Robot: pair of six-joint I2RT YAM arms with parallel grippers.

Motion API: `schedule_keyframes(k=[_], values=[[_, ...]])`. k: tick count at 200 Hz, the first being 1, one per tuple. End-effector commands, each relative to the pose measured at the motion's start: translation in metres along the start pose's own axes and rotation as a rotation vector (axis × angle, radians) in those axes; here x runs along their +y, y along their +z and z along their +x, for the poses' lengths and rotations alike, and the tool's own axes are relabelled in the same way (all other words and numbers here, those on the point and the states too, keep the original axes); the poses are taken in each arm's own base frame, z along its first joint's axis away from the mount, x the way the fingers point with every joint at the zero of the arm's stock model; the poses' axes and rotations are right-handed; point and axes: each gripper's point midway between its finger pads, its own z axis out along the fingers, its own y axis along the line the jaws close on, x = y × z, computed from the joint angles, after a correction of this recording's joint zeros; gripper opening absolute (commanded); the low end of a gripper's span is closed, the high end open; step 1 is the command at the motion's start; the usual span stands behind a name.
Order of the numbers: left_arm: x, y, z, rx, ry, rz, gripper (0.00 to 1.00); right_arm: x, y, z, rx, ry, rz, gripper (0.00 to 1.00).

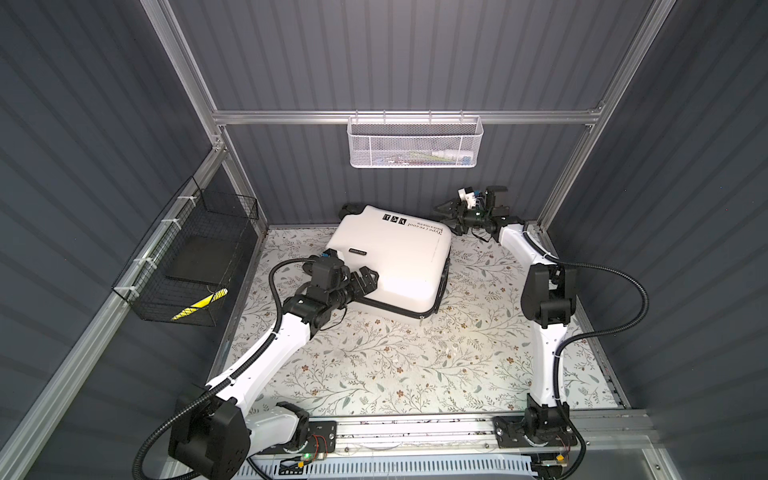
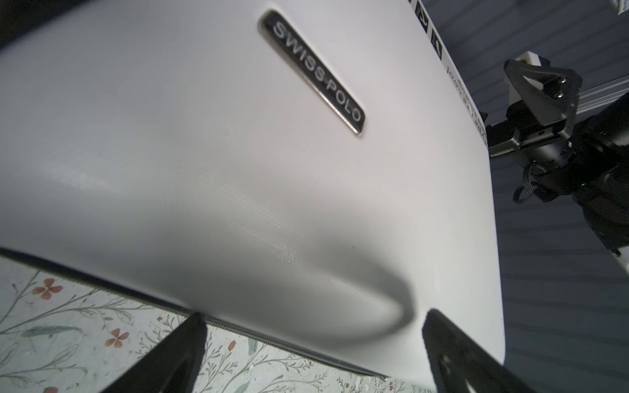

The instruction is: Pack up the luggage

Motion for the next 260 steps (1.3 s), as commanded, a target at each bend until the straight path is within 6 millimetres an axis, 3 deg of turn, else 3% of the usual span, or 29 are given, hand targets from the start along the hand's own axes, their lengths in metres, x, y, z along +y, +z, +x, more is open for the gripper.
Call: schedule_keyframes(k=[1, 74, 103, 138, 192, 220, 260], values=[[-0.018, -0.001, -0.014, -0.024, 0.030, 0.049, 1.00, 0.022, -0.002, 0.022, 0.071, -0.038, -0.064, 0.79], [-0.030, 0.011, -0.017, 0.011, 0.063, 0.079, 1.00, 0.030, -0.017, 0.077, 0.092, -0.010, -0.121, 0.73], [-0.040, 0.016, -0.021, 0.035, 0.099, 0.099, 1.00, 0.034, -0.019, 0.108, 0.107, 0.018, -0.149, 0.72], [-0.053, 0.023, -0.024, 0.067, 0.139, 0.131, 1.00, 0.047, -0.020, 0.154, 0.145, 0.022, -0.166, 0.70], [-0.067, 0.029, -0.021, 0.097, 0.136, 0.212, 1.00, 0.057, -0.026, 0.244, 0.167, 0.047, -0.116, 0.68], [-0.072, 0.024, -0.012, 0.118, 0.127, 0.266, 1.00, 0.056, -0.045, 0.270, 0.135, 0.054, -0.092, 0.70], [-0.083, 0.006, -0.006, 0.135, 0.168, 0.330, 1.00, 0.041, -0.087, 0.282, 0.065, -0.020, 0.114, 0.81]])
